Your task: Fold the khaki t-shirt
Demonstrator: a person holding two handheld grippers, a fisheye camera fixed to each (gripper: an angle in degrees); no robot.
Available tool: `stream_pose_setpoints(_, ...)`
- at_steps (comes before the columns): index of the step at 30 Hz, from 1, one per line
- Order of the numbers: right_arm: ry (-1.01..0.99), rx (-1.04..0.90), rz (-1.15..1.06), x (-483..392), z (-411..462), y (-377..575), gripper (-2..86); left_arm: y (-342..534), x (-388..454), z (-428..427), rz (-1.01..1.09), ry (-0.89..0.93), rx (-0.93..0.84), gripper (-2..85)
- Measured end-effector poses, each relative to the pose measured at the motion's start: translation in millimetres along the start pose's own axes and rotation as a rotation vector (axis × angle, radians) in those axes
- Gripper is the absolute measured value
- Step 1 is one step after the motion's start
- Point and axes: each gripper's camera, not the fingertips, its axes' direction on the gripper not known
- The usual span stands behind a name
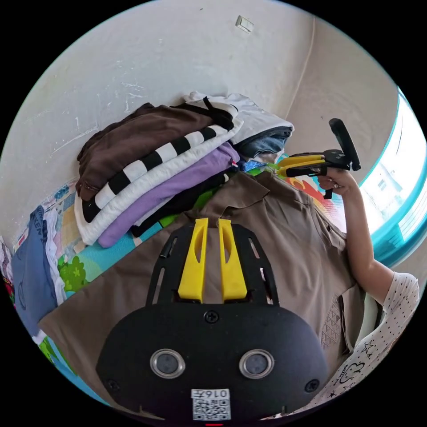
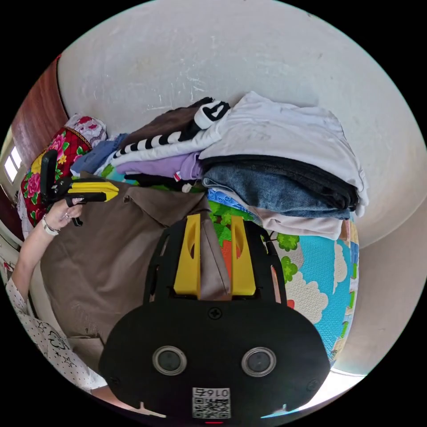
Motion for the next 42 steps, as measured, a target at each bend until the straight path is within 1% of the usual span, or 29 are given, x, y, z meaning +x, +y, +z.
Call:
stream_pose_setpoints(3,-0.05,-0.023,0.022,3,16,-6,11.4,-6,-13,5,-0.009,-0.021,-0.059,6.4)
stream_pose_setpoints(7,-0.099,-0.061,0.052,5,36,-13,10.2,-20,-23,11,-0.051,0.01,-0.063,6.6)
stream_pose_setpoints(10,-0.088,-0.088,0.038,-1,46,-17,6.7,-34,-25,22,-0.057,0.017,-0.089,6.5)
stream_pose_setpoints(12,-0.077,-0.091,0.03,-7,51,-20,3.5,-45,-25,31,-0.056,-0.028,-0.109,6.5)
stream_pose_setpoints(14,-0.039,-0.106,0.028,-14,59,-25,2.2,-51,-27,37,-0.074,-0.054,-0.123,6.7)
stream_pose_setpoints(17,0.002,-0.106,0.018,-26,66,-30,1.6,-58,-34,43,-0.107,-0.043,-0.124,7.0)
stream_pose_setpoints(21,0.027,-0.109,0.034,-31,68,-30,1.8,-63,-35,45,-0.084,-0.103,-0.113,5.5)
stream_pose_setpoints(23,-0.012,-0.091,0.066,-29,69,-28,2.6,-64,-38,41,-0.116,-0.1,-0.103,6.3)
stream_pose_setpoints(24,-0.016,-0.091,0.076,-28,68,-27,2.9,-63,-41,34,-0.142,-0.09,-0.066,6.8)
stream_pose_setpoints(26,0.073,-0.104,0.118,-30,57,-26,7.2,-61,-44,20,-0.169,-0.075,0.004,7.2)
stream_pose_setpoints(28,0.127,-0.044,0.162,-35,40,-25,8.9,-62,-43,11,-0.155,-0.05,0.025,7.3)
stream_pose_setpoints(29,0.107,0.017,0.154,-44,29,-25,9.2,-65,-41,9,-0.137,-0.024,0.005,7.3)
stream_pose_setpoints(31,0.02,0.086,0.098,-61,17,-26,9.5,-68,-38,11,-0.123,0.052,-0.029,7.7)
stream_pose_setpoints(32,-0.043,0.099,0.036,-76,16,-29,9.9,-69,-35,14,-0.121,0.116,-0.044,7.7)
stream_pose_setpoints(33,-0.066,0.097,-0.001,-84,17,-30,10.2,-70,-32,17,-0.117,0.156,-0.055,7.8)
stream_pose_setpoints(34,-0.087,0.09,-0.078,-102,21,-33,10.7,-70,-29,19,-0.113,0.162,-0.058,7.9)
stream_pose_setpoints(36,-0.06,0.064,-0.195,-129,31,-36,11.4,-71,-14,25,-0.069,0.12,-0.077,8.1)
stream_pose_setpoints(38,0.047,0.025,-0.299,-158,45,-36,12.6,-72,-1,31,-0.019,0.07,-0.116,8.3)
stream_pose_setpoints(40,0.105,0.002,-0.355,-173,52,-32,13.0,-74,12,40,0.017,-0.004,-0.179,8.5)
stream_pose_setpoints(42,0.117,-0.024,-0.388,-182,57,-29,12.9,-76,27,44,0.044,-0.095,-0.184,8.5)
